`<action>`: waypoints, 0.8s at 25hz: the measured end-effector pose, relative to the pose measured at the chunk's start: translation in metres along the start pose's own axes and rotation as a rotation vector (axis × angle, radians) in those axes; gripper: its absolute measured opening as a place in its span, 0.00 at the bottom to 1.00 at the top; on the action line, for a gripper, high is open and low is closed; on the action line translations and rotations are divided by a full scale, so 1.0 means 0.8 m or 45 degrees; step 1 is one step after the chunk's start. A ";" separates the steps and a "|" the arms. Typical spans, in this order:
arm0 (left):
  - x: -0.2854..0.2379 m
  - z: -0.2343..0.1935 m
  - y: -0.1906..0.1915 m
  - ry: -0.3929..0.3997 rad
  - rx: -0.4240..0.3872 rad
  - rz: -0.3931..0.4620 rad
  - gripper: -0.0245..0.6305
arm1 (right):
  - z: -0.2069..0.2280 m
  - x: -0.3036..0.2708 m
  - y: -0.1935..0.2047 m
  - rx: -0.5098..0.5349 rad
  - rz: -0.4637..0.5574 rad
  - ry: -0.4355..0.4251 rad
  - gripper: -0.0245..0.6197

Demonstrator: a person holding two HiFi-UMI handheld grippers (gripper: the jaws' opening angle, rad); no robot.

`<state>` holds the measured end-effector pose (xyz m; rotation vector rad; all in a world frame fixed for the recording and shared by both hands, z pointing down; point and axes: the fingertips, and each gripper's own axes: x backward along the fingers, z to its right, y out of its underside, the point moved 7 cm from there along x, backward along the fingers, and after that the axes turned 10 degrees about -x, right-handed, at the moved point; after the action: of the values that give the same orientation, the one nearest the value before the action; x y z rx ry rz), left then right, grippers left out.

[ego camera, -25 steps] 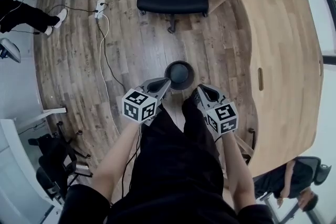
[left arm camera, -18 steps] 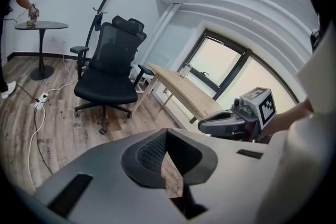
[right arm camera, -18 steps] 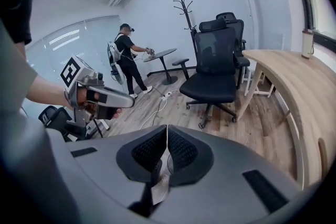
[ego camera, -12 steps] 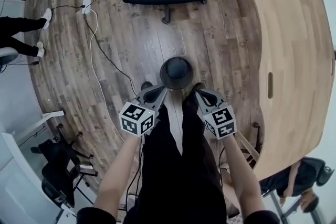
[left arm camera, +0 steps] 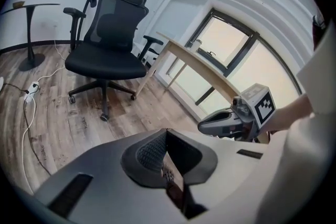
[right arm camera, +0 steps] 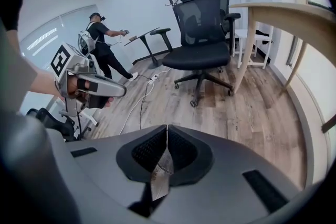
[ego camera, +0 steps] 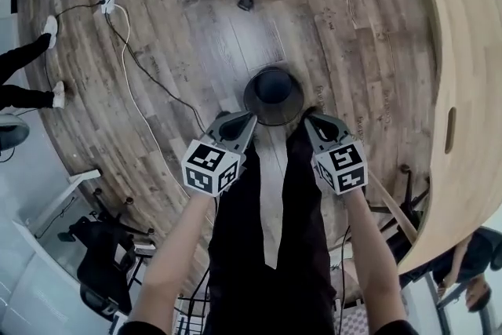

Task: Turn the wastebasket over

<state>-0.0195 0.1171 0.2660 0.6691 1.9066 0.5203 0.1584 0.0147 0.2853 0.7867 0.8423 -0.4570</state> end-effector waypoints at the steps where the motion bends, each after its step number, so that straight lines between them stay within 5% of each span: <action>1: -0.008 -0.007 0.009 -0.003 -0.022 -0.020 0.06 | 0.005 -0.013 0.008 -0.002 -0.009 0.009 0.09; 14: -0.112 -0.110 0.131 -0.093 -0.073 -0.195 0.06 | 0.076 -0.150 0.079 0.032 -0.149 0.100 0.09; 20: -0.159 -0.136 0.181 -0.036 -0.072 -0.297 0.07 | 0.110 -0.199 0.102 0.037 -0.212 0.115 0.09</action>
<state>-0.0441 0.1361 0.4850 0.4081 1.9058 0.4121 0.1586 0.0080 0.4847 0.7720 0.9915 -0.5856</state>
